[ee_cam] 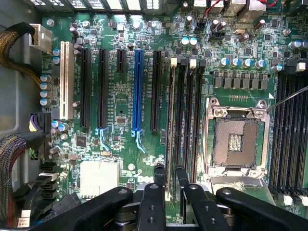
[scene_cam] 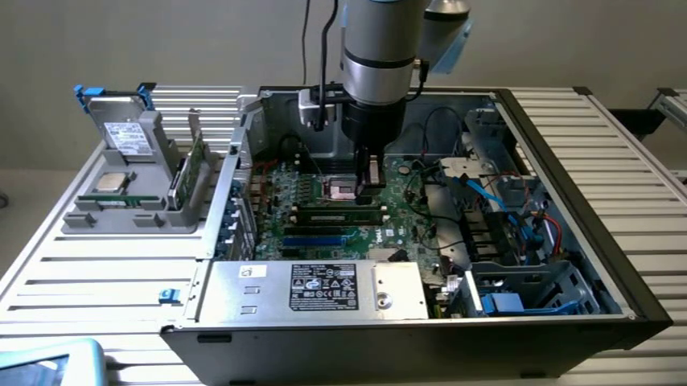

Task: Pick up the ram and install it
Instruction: 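Press down the ram until it locks into place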

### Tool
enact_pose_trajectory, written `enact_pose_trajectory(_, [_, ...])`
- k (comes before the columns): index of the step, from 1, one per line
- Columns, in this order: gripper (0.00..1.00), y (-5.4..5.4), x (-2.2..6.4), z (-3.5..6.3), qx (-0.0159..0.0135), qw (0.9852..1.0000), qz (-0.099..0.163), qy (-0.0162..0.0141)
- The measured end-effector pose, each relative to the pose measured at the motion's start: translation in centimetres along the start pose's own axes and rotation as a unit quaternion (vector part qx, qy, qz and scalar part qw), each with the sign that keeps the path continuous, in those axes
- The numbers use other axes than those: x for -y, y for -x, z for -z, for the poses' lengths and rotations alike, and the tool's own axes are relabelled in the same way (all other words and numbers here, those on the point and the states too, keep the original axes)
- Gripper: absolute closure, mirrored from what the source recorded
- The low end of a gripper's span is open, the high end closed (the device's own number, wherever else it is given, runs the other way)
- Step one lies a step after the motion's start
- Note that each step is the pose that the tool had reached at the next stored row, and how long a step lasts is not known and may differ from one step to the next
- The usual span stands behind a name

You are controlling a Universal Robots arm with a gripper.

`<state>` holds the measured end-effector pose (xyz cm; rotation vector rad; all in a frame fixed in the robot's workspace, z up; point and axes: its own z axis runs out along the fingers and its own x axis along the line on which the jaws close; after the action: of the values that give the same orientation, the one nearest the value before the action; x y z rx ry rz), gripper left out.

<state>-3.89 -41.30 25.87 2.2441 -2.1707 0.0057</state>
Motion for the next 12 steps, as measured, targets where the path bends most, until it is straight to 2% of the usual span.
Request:
enact_pose_trajectory(2, [0.79,0.00,0.00,0.00,0.0000,1.0000,0.000,0.0000])
enact_pose_trajectory(3, [0.86,0.00,0.00,0.00,0.0000,1.0000,0.000,0.0000])
enact_pose_trajectory(5, [0.89,0.00,0.00,0.00,0.0000,1.0000,0.000,0.0000])
enact_pose_trajectory(10, [0.89,0.04,-0.05,-0.20,-0.0002,1.0000,-0.001,0.0003])
enact_pose_trajectory(12, [0.89,0.18,-0.05,-0.49,-0.0021,1.0000,-0.001,0.0004])
